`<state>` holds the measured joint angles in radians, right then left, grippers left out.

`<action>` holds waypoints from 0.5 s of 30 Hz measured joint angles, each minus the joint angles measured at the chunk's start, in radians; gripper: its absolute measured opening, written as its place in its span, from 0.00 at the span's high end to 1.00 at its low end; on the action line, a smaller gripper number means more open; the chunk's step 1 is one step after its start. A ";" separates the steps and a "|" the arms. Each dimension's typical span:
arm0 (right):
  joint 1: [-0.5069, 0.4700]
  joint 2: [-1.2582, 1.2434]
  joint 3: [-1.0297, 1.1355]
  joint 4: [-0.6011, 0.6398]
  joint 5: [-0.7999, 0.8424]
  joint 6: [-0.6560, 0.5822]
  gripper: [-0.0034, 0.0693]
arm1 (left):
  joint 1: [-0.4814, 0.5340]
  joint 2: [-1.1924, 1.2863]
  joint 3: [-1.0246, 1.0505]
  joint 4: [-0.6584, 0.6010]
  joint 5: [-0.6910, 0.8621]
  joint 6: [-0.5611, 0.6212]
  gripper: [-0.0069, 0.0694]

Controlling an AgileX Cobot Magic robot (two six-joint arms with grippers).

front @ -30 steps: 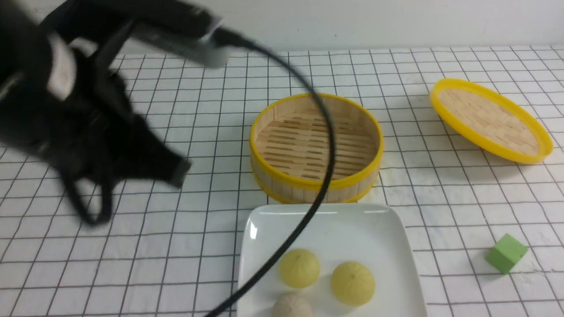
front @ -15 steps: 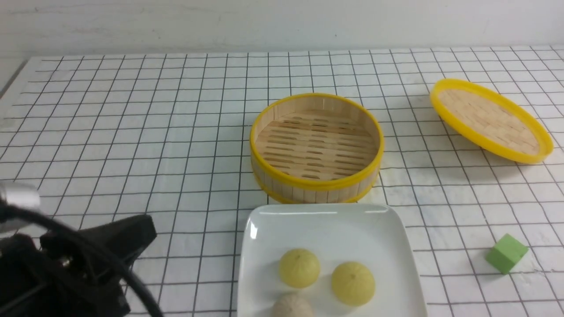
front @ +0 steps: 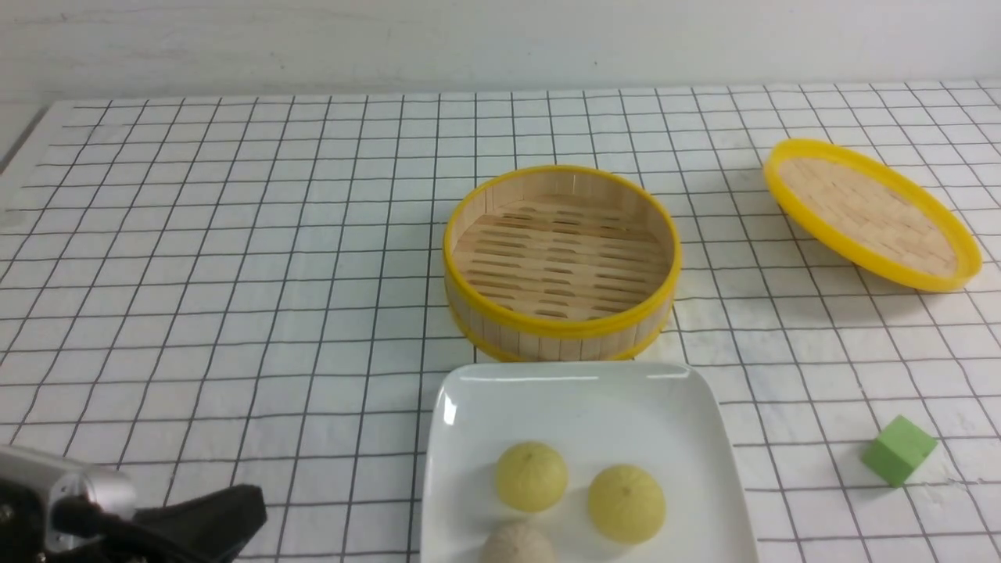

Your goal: Put the steamed buns into the plate on the white-black tablecloth.

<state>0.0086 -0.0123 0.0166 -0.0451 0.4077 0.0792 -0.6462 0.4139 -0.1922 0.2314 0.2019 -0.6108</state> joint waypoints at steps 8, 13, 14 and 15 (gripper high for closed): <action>0.000 0.000 0.000 -0.001 0.000 0.000 0.85 | 0.381 -0.171 0.150 -0.205 0.002 0.443 0.84; 0.000 0.000 0.000 -0.001 0.000 0.000 0.84 | 0.516 -0.291 0.215 -0.186 0.017 0.497 0.84; 0.000 0.000 0.000 -0.001 0.000 0.000 0.84 | 0.545 -0.334 0.218 -0.179 0.032 0.501 0.84; 0.000 0.000 0.000 -0.001 0.000 0.000 0.84 | 0.562 -0.363 0.218 -0.177 0.055 0.501 0.84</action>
<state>0.0086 -0.0123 0.0166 -0.0460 0.4077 0.0792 -0.0837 0.0507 0.0259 0.0542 0.2565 -0.1100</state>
